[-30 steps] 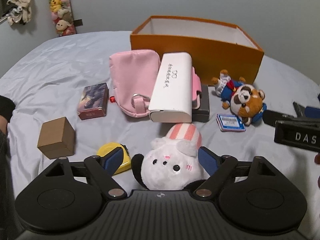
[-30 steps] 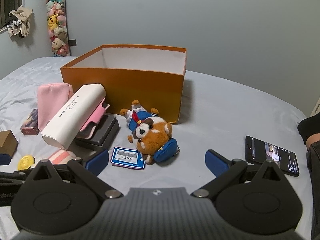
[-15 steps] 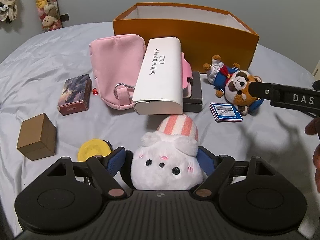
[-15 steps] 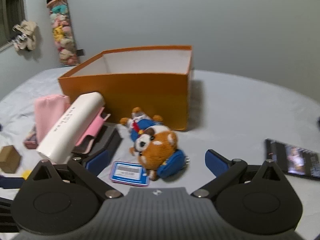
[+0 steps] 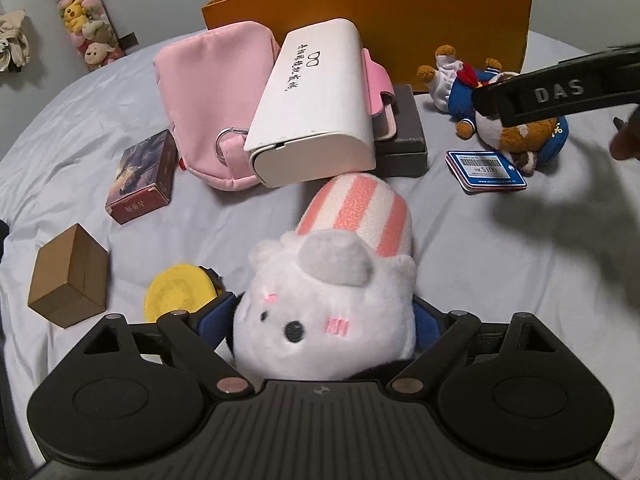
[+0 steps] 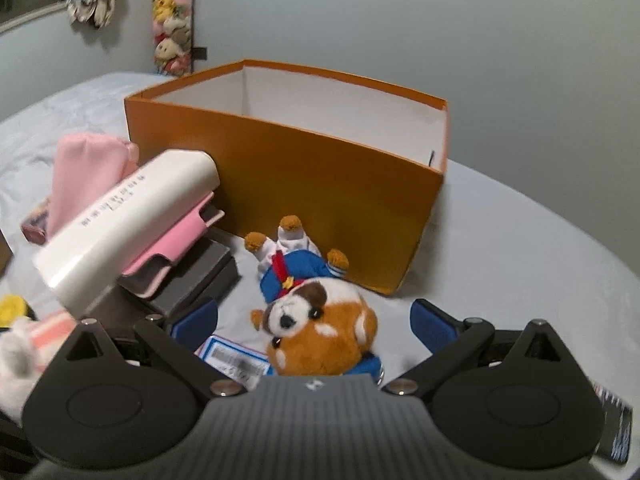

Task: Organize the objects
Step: 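Grasp the white striped-hat plush with left tool while right tool grasps the brown bear plush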

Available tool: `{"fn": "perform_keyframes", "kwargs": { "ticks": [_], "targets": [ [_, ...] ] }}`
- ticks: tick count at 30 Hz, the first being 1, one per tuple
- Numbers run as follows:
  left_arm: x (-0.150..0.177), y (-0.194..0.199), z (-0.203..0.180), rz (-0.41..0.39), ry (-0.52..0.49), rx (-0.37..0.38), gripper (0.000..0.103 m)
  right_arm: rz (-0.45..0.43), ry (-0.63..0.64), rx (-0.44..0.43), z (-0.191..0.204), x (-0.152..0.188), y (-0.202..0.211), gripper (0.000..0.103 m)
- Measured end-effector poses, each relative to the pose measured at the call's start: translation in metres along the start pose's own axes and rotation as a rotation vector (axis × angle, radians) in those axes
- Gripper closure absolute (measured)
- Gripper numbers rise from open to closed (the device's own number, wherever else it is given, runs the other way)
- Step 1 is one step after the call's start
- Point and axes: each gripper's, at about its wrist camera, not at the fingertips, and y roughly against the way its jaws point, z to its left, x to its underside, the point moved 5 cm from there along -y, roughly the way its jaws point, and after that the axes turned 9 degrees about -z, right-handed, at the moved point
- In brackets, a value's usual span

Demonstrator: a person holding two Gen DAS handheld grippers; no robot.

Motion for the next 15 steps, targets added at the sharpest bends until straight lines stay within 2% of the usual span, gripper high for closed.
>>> {"fn": "perform_keyframes", "kwargs": {
  "ticks": [6,9,10,12,15],
  "targets": [
    [0.001,-0.002,0.003,-0.057,0.042,0.007,0.0,0.044,-0.002,-0.014,-0.004,0.004,-0.021,0.002],
    [0.002,-0.003,0.005,-0.053,0.075,0.017,0.001,0.066,0.009,-0.021,-0.004,0.008,-0.028,0.002],
    [0.001,-0.003,0.005,-0.054,0.066,0.02,0.001,0.071,0.014,-0.024,-0.004,0.009,-0.03,0.005],
    [0.0,-0.002,0.004,-0.058,0.035,0.025,0.002,0.087,0.015,-0.018,-0.005,0.012,-0.033,0.018],
    [-0.001,0.001,0.004,-0.055,0.026,0.033,0.006,0.112,-0.023,-0.037,-0.006,0.015,-0.035,0.023]
  ]
}}
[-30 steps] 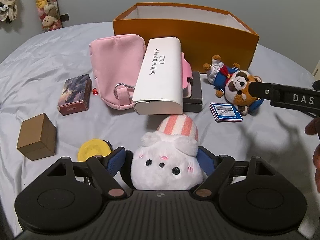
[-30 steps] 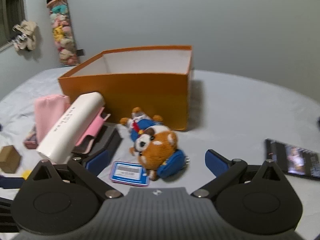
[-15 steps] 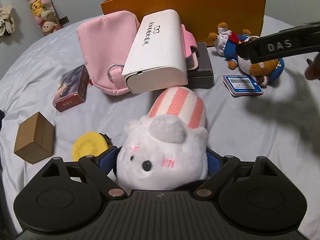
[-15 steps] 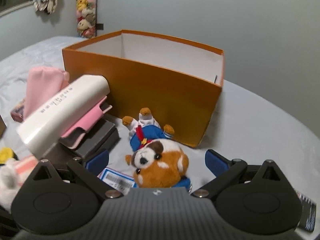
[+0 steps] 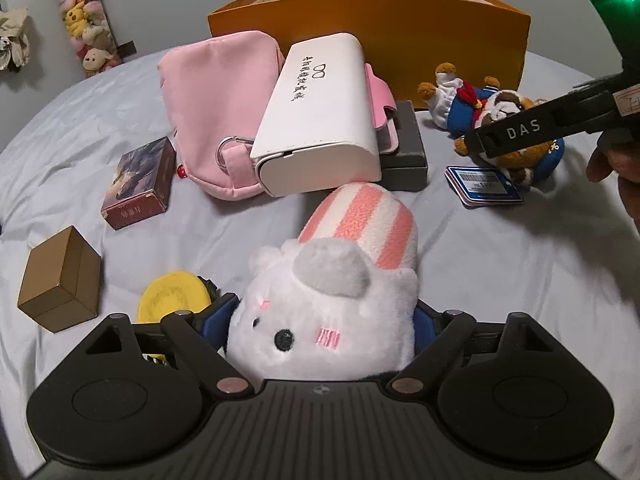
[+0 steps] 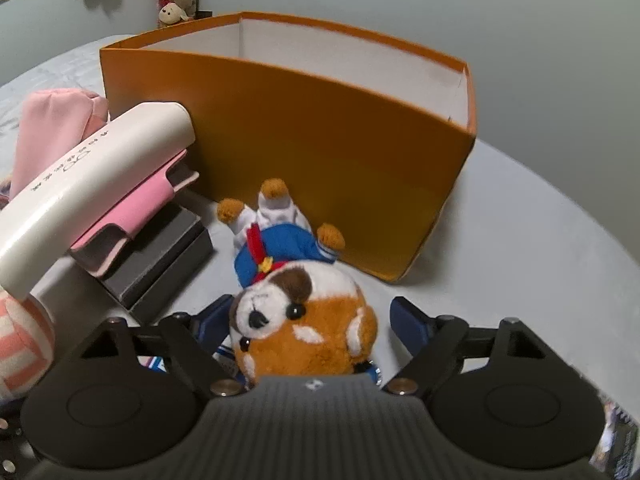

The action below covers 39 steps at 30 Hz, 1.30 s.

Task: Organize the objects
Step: 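Grasp the white striped-hat plush with left tool while right tool grasps the brown bear plush, then carry both plushes over the orange shoebox with both tools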

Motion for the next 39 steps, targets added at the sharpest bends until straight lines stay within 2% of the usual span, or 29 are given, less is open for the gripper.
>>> {"fn": "perform_keyframes", "kwargs": {
  "ticks": [4,7,15,17,30,39],
  "targets": [
    [-0.001,0.006,0.005,-0.01,0.045,0.032,0.01,0.003,-0.011,-0.026,0.002,0.0,0.004,0.036],
    [-0.002,0.012,0.005,-0.02,0.034,0.051,0.012,-0.001,-0.006,-0.028,0.004,0.0,0.009,0.037],
    [-0.003,0.028,0.01,-0.03,0.047,0.08,0.014,-0.008,-0.029,-0.033,0.0,-0.001,0.026,0.039],
    [-0.005,0.032,0.012,-0.036,0.052,0.081,0.017,-0.008,-0.034,-0.039,0.0,-0.001,0.03,0.039],
    [-0.019,0.059,0.014,-0.076,0.055,0.115,0.017,-0.002,-0.076,-0.115,0.014,0.011,0.069,0.039],
    [-0.054,0.071,0.017,-0.14,0.012,0.128,0.017,-0.066,-0.083,-0.133,0.015,-0.016,0.096,0.039]
  ]
}}
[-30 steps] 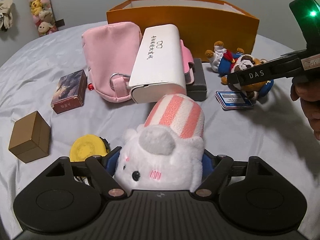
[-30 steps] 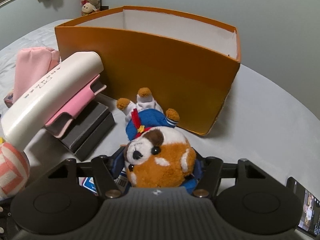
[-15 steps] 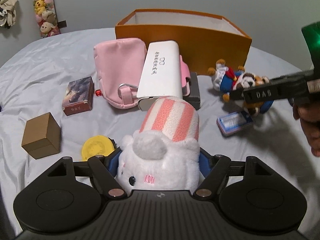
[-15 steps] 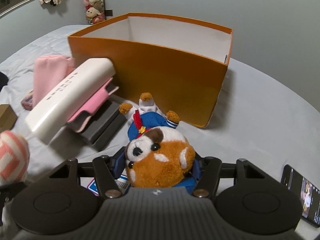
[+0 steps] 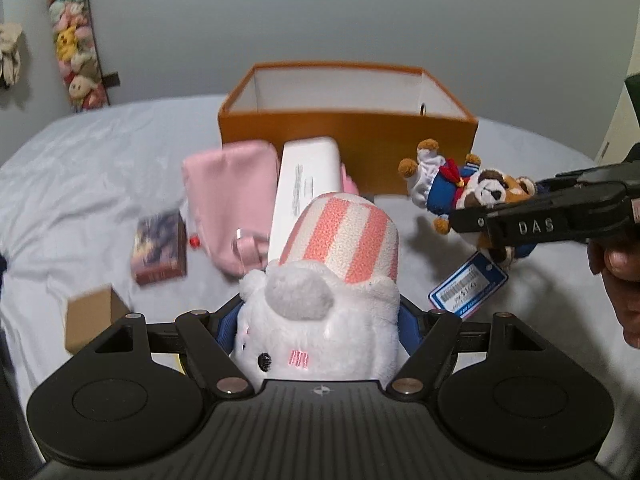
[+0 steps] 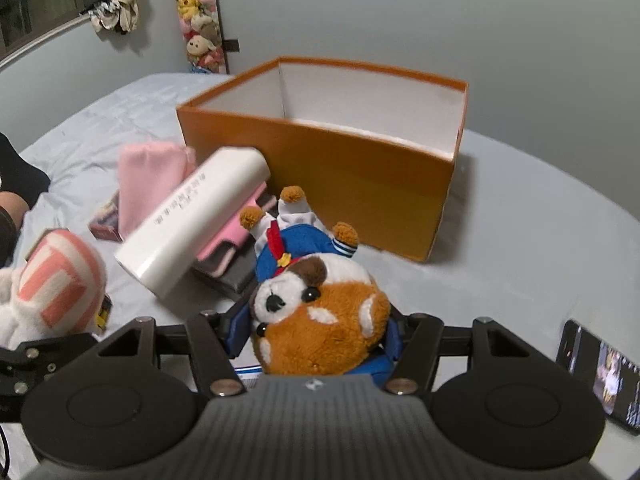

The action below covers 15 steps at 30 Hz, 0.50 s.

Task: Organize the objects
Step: 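Carry both plushes over the orange shoebox with both tools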

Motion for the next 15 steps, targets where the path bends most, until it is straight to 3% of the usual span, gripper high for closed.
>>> {"fn": "perform_keyframes", "kwargs": {
  "ticks": [7,15],
  "targets": [
    [-0.059,-0.006,0.007,-0.07,-0.032,0.018,0.017,-0.081,0.028,0.004,0.003,-0.044,0.016,0.039],
    [-0.135,-0.042,0.015,-0.129,-0.078,-0.003,0.017,-0.17,0.033,0.006,0.001,-0.113,0.015,0.039]
  ]
}}
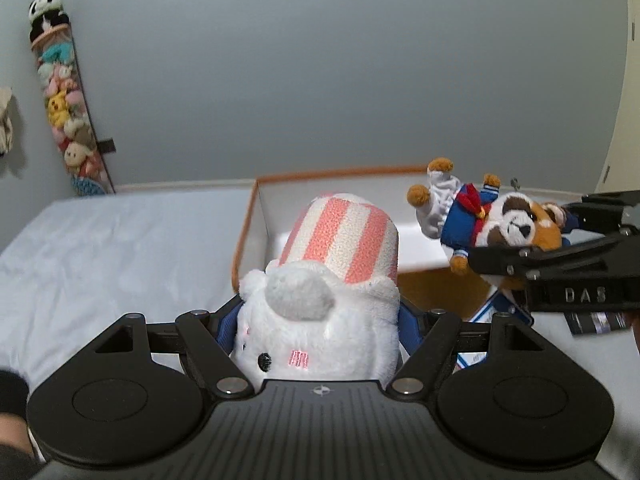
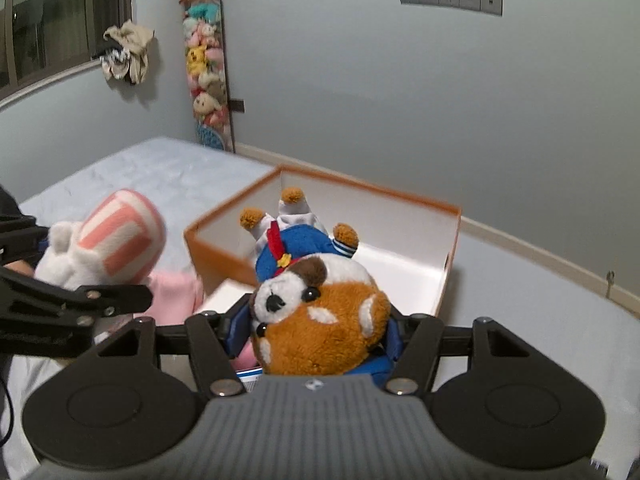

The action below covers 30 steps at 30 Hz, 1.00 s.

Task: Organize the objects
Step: 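Carry both plushes over the orange shoebox with both tools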

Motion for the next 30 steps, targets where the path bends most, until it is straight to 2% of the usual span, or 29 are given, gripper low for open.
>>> {"fn": "perform_keyframes", "kwargs": {
  "ticks": [6,13,21,25,30],
  "targets": [
    [-0.045,-0.048,0.009,-0.008,-0.034,-0.005,0.017,-0.04,-0.012,0.023,-0.011,-0.041,-0.029,0.039],
    [-0.054,-0.107,0.032,0.053,-0.022,-0.002,0.017,-0.035,-0.096,0.053,-0.036,-0.065,-0.079,0.039],
    [-0.043,-0.16,0.047,0.147,0.008,0.053,0.017,0.045,-0.17,0.067,-0.047,-0.06,-0.133,0.039],
    [-0.053,-0.173,0.051,0.11,0.041,0.06,0.018,0.078,-0.207,0.091,-0.051,-0.047,-0.152,0.039],
    [-0.071,-0.174,0.054,0.06,0.025,0.075,0.018,0.09,-0.216,0.102,-0.056,-0.042,-0.166,0.039]
  ]
}}
